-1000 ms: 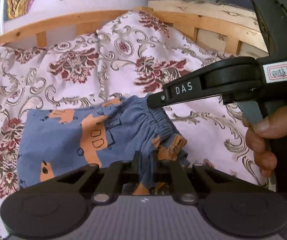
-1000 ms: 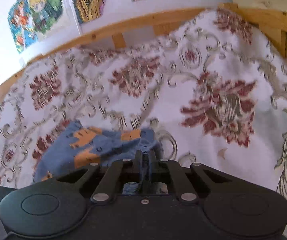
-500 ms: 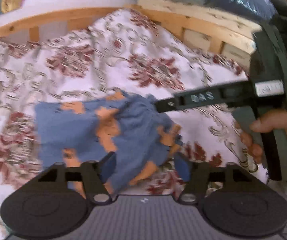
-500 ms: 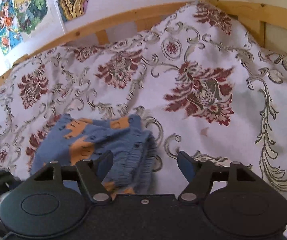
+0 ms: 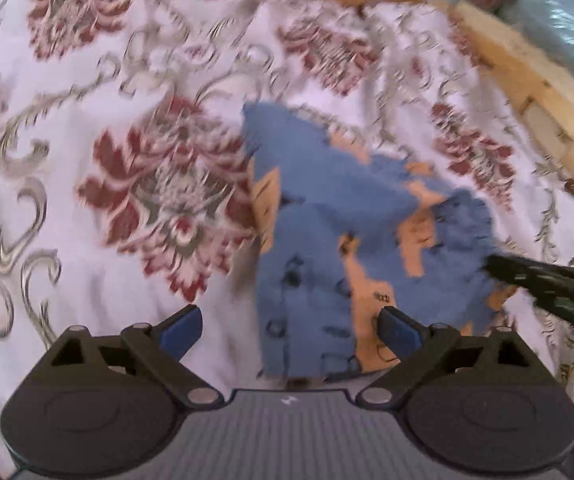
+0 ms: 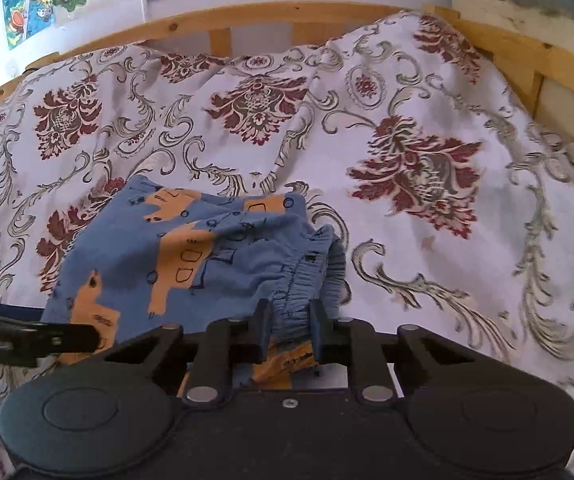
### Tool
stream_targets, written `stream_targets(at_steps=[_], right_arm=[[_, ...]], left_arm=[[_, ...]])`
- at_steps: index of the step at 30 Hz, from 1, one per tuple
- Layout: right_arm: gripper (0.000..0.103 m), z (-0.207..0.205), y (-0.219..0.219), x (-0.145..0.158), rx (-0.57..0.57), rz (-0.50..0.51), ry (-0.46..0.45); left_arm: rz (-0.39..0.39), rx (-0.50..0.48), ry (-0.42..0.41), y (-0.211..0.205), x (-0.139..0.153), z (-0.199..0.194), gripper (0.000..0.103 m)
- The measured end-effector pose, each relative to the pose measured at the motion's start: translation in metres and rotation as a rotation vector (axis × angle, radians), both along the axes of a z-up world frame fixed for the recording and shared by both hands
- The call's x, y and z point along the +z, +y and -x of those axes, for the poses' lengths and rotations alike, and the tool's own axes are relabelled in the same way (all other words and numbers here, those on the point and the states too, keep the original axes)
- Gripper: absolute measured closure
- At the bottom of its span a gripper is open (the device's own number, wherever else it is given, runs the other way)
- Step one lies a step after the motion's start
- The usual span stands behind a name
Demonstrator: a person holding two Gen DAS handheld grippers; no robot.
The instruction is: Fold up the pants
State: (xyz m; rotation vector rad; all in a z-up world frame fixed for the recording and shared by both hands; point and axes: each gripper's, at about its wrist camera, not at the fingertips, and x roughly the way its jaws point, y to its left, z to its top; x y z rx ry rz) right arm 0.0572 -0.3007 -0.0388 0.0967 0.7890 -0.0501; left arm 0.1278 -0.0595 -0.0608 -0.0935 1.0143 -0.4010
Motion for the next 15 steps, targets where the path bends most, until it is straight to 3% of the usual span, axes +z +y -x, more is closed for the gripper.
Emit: stream_targets(at_steps=[4,6,8,11,13,15], right_arm=[[0.080,0.003,0.004,-0.013,0.029,0.059,0.089],[0.072,0.002,0.001,-0.014,0.016,0.046,0.093],[0.049,0.005,-0.004,-0.009,-0.007,0.040,0.060],[0.031,0.014,-0.016,0.004,-0.023,-0.001,-0.031],[0.031,0.016,-0.022,0.011,-0.029,-0.013,-0.099],[0.033,0.014,-0.023,0.015,-0.025,-0.012,-0.157]], left_arm=[[-0.077,-0.044,-0.019,0.000,-0.005,0.006,0.005],[-0.125,-0.071,-0.037,-0.007,-0.007,0.009,0.004],[-0.159,-0.087,-0.044,-0.011,-0.004,0.013,0.003],[-0.180,-0.057,-0.026,-0.004,0.007,0.014,0.003],[-0.169,-0.008,-0.061,0.004,0.022,0.016,0.002],[-0.143,0.046,-0.148,0.010,0.039,0.014,0.001]])
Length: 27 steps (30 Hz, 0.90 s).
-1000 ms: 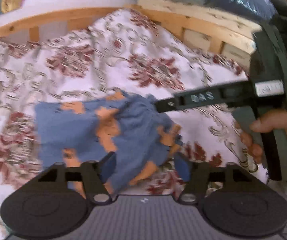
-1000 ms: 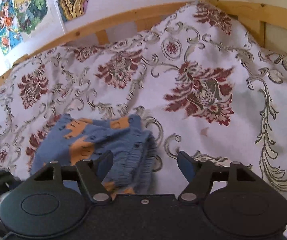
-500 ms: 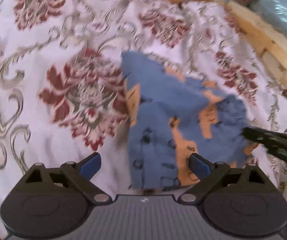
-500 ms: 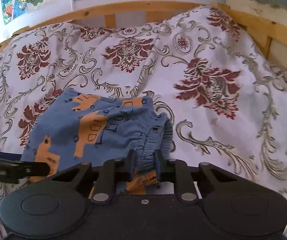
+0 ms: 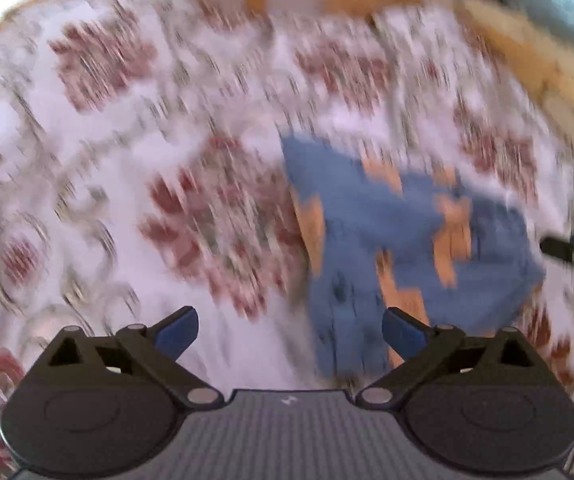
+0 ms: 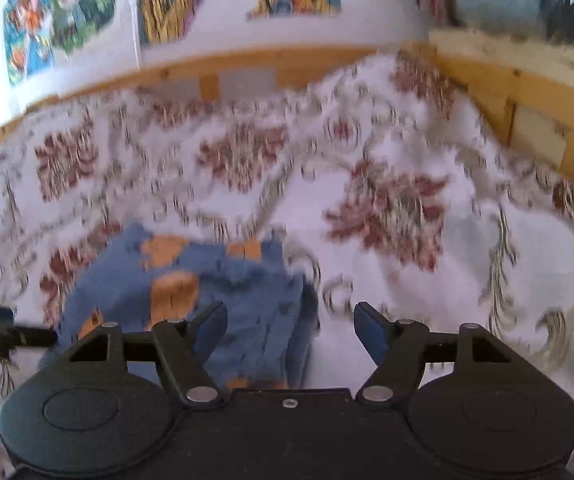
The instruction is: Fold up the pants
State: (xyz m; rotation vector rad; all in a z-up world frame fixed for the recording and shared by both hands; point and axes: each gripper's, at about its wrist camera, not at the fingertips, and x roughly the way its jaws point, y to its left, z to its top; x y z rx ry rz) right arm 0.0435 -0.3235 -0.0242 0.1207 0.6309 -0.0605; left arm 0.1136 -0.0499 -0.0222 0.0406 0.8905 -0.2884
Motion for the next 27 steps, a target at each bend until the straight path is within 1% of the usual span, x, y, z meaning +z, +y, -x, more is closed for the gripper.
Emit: stream_targets(at_steps=[2,3,4,5,6,7,9,11,12,13,14,16,17,19,21,23,25,27], right_arm=[[0.045,-0.007,0.004,0.000,0.015,0.002,-0.034],[0.049,-0.011,0.008,-0.001,0.036,0.010,-0.050],[0.061,-0.017,0.013,-0.002,0.060,0.016,-0.058],[0.069,-0.024,0.016,-0.004,0.083,0.009,-0.057],[0.070,-0.029,0.019,-0.007,0.110,-0.009,-0.046],[0.070,-0.031,0.021,-0.010,0.134,-0.023,-0.029],[0.070,-0.035,0.029,-0.019,0.165,-0.011,0.017],[0.069,-0.036,0.037,-0.028,0.191,0.029,0.056],[0.067,-0.036,0.039,-0.029,0.198,0.042,0.060],[0.065,-0.035,0.039,-0.029,0.204,0.043,0.059],[0.056,-0.035,0.039,-0.028,0.205,0.034,0.054],[0.045,-0.033,0.037,-0.024,0.192,0.021,0.034],[0.043,-0.030,0.035,-0.022,0.179,0.017,0.026],[0.043,-0.030,0.028,-0.022,0.159,-0.002,0.023],[0.043,-0.035,0.022,-0.030,0.133,-0.030,0.077],[0.043,-0.040,0.019,-0.040,0.119,-0.024,0.131],[0.042,-0.037,0.019,-0.040,0.117,-0.024,0.119],[0.037,-0.032,0.016,-0.034,0.112,-0.047,0.087]], left_arm=[[0.009,0.012,-0.079,-0.006,0.013,-0.010,0.001],[0.008,0.003,-0.105,-0.013,0.018,-0.017,0.001],[0.007,-0.009,-0.130,-0.020,0.022,-0.025,0.001],[0.018,-0.023,-0.167,-0.029,0.026,-0.034,0.001],[0.031,-0.033,-0.200,-0.036,0.027,-0.041,0.001],[0.032,-0.040,-0.218,-0.044,0.025,-0.048,0.001],[-0.004,-0.065,-0.220,-0.061,0.013,-0.066,0.001],[-0.096,-0.076,-0.207,-0.075,-0.007,-0.077,0.003],[-0.149,-0.077,-0.201,-0.078,-0.020,-0.081,0.004],[-0.188,-0.078,-0.194,-0.078,-0.031,-0.082,0.003],[-0.191,-0.086,-0.184,-0.073,-0.040,-0.083,0.003],[-0.138,-0.074,-0.151,-0.057,-0.049,-0.084,0.000],[-0.110,-0.060,-0.141,-0.052,-0.051,-0.085,0.000],[-0.075,-0.041,-0.111,-0.042,-0.053,-0.089,0.000],[-0.059,-0.038,-0.099,-0.038,-0.056,-0.091,0.000],[-0.067,-0.047,-0.107,-0.037,-0.057,-0.091,0.000],[-0.070,-0.056,-0.114,-0.036,-0.058,-0.090,0.000],[-0.056,-0.050,-0.097,-0.030,-0.056,-0.091,0.000]])
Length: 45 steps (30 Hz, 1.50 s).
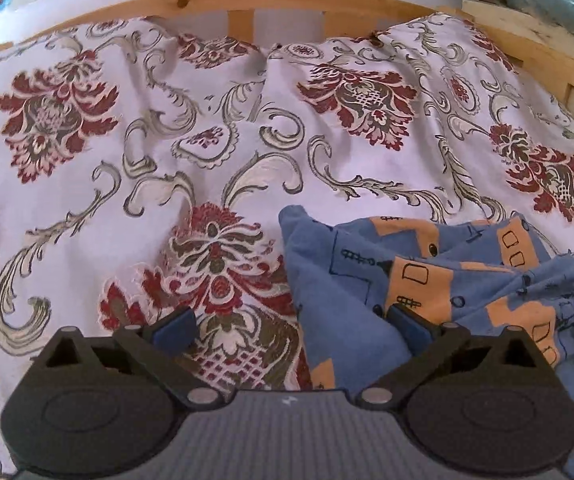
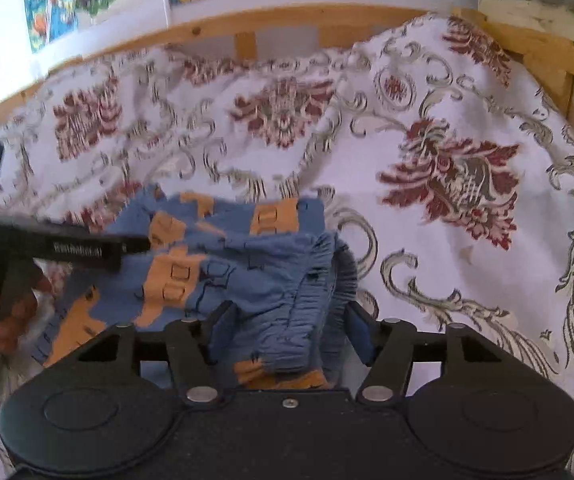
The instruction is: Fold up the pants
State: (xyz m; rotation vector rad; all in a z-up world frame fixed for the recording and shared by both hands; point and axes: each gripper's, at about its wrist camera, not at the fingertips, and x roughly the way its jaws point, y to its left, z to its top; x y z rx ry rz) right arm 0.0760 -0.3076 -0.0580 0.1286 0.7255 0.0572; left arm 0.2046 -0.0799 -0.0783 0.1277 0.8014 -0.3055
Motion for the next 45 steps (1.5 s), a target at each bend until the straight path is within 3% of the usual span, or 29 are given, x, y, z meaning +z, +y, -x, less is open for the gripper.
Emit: stream_targets(at_steps=[2,9,14,19,22,24,26,28,32,38,45], right_arm=[[0.025,0.005,-0.005,0.006,-0.021,-0.014,-0.030],[0.006,0.018,-0.022,0.016,-0.098,-0.048,-0.077],[0.004,0.026,-0.022,0.019,-0.117,-0.053,-0.107],[0.004,0.030,-0.012,0.019,-0.099,0.021,-0.113],[0.004,0.026,-0.011,0.015,-0.089,0.008,-0.110],[0.004,0.017,-0.009,0.007,-0.081,0.019,-0.056],[0.004,0.009,-0.005,-0.004,-0.093,0.088,0.058],[0.003,0.009,-0.006,-0.010,-0.096,0.080,0.118],[0.003,0.019,-0.009,0.001,-0.114,0.065,0.051],[0.002,0.020,-0.014,0.014,-0.091,0.026,-0.076],[0.001,0.008,-0.024,0.016,-0.072,-0.028,-0.087]], left_arm=[[0.009,0.015,0.022,0.006,0.006,0.002,0.000],[-0.042,0.033,-0.001,0.027,0.036,0.022,0.000],[-0.047,0.060,-0.019,0.039,0.053,0.037,0.000],[-0.017,0.095,-0.015,0.043,0.056,0.035,0.000],[0.005,0.110,0.006,0.046,0.050,0.036,0.000],[-0.013,0.106,0.060,0.043,0.038,0.039,0.000],[-0.023,0.108,0.105,0.042,0.027,0.046,0.000],[-0.039,0.120,0.115,0.040,0.017,0.059,0.000],[-0.102,0.146,0.106,0.033,0.014,0.072,0.000],[-0.047,0.175,0.130,0.044,0.026,0.074,0.000],[-0.040,0.159,0.109,0.040,0.032,0.072,0.000]])
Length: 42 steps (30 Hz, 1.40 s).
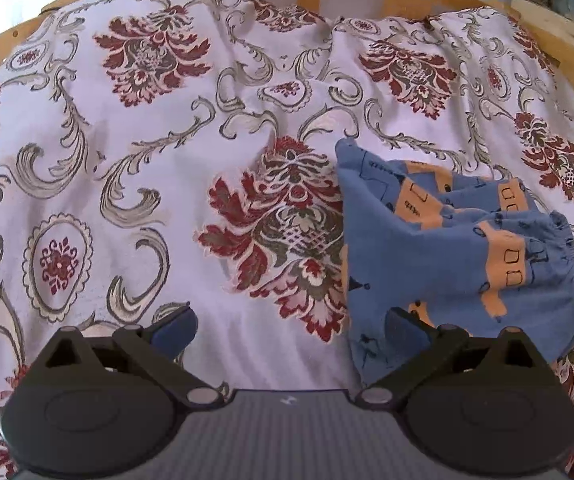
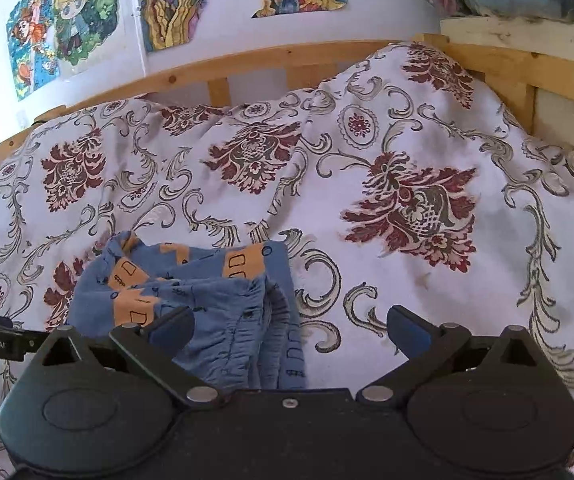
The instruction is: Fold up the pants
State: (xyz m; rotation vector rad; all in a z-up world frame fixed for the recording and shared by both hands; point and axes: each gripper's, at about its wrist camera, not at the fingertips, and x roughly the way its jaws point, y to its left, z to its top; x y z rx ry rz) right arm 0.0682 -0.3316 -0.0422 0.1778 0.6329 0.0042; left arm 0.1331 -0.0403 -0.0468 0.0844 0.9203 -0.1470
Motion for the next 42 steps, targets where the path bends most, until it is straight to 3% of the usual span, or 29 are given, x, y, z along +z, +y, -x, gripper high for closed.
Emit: stream_targets(at_steps=[7,12,16,20,24,27,30,36,38,42], right_arm=[[0.001,-0.023,0.001,-0.013,0.068,0.074,0.019],[0.001,-0.031,-0.003,-0.021,0.085,0.046,0.042],[0.001,-0.036,-0.002,-0.025,0.094,0.067,0.063],[0.001,-0.039,-0.004,-0.030,0.074,0.070,0.079],[0.001,-0.037,-0.004,-0.025,0.078,0.064,0.054],[0.001,-0.036,-0.011,-0.018,0.122,-0.031,0.037],[0.001,-0.039,-0.016,-0.019,0.217,-0.132,0.099],[0.001,-0.034,-0.007,-0.022,0.314,-0.103,0.190],[0.001,-0.031,-0.008,-0.023,0.317,-0.117,0.196],[0.001,-0.032,-0.023,-0.028,0.270,-0.242,0.204]], left_arm=[[0.006,-0.049,-0.084,-0.014,0.008,-0.019,0.000],[-0.095,-0.165,-0.184,-0.037,0.008,-0.050,0.000],[-0.166,-0.201,-0.178,-0.054,-0.014,-0.076,0.000],[-0.158,-0.189,-0.186,-0.057,-0.023,-0.095,0.000],[-0.079,-0.138,-0.147,-0.045,-0.019,-0.105,0.000],[-0.049,-0.114,-0.134,-0.031,-0.009,-0.094,0.000],[0.003,-0.123,-0.097,-0.014,0.003,-0.074,0.000],[0.197,-0.111,0.042,0.009,0.007,-0.033,0.000],[0.212,-0.104,0.086,0.008,0.001,-0.027,0.000],[0.231,-0.118,0.123,0.000,-0.011,-0.019,0.000]])
